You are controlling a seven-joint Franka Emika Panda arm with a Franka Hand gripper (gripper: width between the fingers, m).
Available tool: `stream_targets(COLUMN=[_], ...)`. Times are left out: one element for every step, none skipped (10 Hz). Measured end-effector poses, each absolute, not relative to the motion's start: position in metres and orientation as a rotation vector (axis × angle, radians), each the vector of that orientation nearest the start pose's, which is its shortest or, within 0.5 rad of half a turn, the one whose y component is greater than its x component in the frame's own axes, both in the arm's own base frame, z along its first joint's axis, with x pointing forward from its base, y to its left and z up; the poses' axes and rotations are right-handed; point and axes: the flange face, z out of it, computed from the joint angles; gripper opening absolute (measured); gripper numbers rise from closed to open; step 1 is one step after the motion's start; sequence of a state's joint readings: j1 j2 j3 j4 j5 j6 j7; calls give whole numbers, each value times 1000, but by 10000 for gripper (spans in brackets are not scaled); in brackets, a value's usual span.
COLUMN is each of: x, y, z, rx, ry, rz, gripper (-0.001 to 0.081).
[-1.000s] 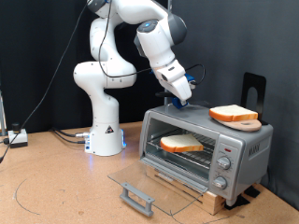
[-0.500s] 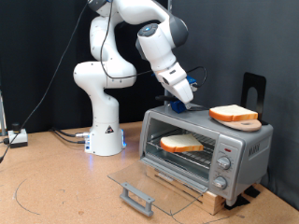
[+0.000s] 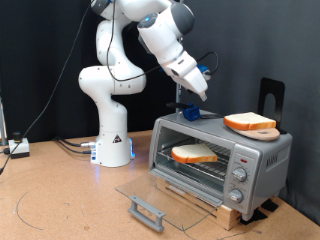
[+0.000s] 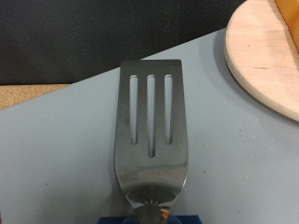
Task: Make a piece of toast with the oven
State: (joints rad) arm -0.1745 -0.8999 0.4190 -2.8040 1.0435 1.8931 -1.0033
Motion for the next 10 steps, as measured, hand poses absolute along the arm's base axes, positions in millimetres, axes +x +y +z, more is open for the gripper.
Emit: stream_targets(x=[288, 289, 291, 295, 298, 302, 305, 307, 310, 312], y=[129, 127, 117, 102, 87, 71, 55, 39, 24, 8], z=[432, 432, 433, 436, 439, 440, 440, 439, 438, 436], rx=[-2362, -2362, -2376, -2378, -2378, -2386, -2402, -2425, -2462, -2505], ry=[-901, -904, -905, -887, -868, -860, -852, -837, -805, -771], rz=[-380, -383, -374, -348, -322, -324, -331, -337, -351, -355], gripper=[804, 804, 804, 804, 804, 804, 804, 804, 804, 804])
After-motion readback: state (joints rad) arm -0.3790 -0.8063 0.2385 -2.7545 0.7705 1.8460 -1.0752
